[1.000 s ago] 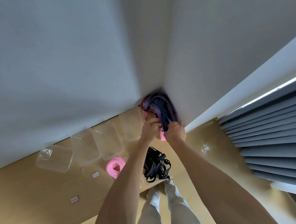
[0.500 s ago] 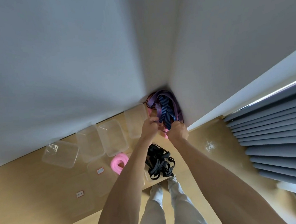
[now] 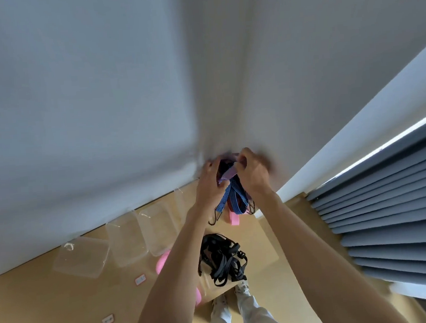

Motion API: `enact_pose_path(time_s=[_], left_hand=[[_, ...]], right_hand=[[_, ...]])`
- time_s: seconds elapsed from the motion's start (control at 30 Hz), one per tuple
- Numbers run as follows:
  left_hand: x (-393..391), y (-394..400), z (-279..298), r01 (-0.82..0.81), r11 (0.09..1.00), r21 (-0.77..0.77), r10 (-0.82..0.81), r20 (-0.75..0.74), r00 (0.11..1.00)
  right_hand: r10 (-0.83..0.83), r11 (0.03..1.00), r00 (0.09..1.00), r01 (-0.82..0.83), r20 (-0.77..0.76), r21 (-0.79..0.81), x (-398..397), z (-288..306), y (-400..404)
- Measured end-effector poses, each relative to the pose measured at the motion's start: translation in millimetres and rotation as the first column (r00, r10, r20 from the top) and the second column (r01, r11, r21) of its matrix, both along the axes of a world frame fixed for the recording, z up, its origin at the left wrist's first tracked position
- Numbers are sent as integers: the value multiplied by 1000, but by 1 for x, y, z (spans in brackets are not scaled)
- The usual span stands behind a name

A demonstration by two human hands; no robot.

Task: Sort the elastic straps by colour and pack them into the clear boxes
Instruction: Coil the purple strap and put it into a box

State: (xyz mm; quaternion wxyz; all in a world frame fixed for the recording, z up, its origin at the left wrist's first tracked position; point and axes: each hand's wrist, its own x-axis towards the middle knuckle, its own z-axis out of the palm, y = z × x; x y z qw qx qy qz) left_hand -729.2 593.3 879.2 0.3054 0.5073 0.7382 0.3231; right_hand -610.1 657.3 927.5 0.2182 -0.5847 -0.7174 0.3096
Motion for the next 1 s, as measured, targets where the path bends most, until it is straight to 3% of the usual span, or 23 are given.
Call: enact_pose_path(time_s=[0.13, 0.33, 0.4, 0.47, 0.57, 0.67, 0.77, 0.9, 1.0], left_hand=[[1, 23, 30, 13, 999, 42, -12, -29, 1000], [4, 31, 48, 1, 997, 80, -10, 114, 993], [9, 27, 52, -93, 987, 133, 77, 126, 989], [13, 25, 57, -285, 925, 250, 278, 63, 958], [8, 23, 67, -432, 812, 392, 453, 44, 891], [1, 24, 73, -340, 880, 333, 350, 29, 936], [-2, 22, 80, -220, 952, 215, 190, 154, 970], [-16, 12, 99, -329, 921, 207, 273, 258, 927], [-29, 4, 128, -315, 900, 301, 226, 295, 928]], right_hand=[[0, 996, 980, 18, -197, 90, -8, 58, 18], [40, 988, 904, 28, -426, 153, -19, 122, 29], [47, 993, 861, 16, -506, 119, -19, 135, 30], [50, 997, 826, -6, -561, 80, -19, 144, 30], [56, 997, 814, -9, -578, 83, -21, 152, 27], [88, 994, 805, -34, -587, 102, -25, 157, 25], [83, 995, 803, -33, -590, 95, -29, 158, 21], [-39, 991, 864, 96, -502, 90, -24, 145, 16], [-129, 992, 911, 119, -391, -49, -15, 128, 15]])
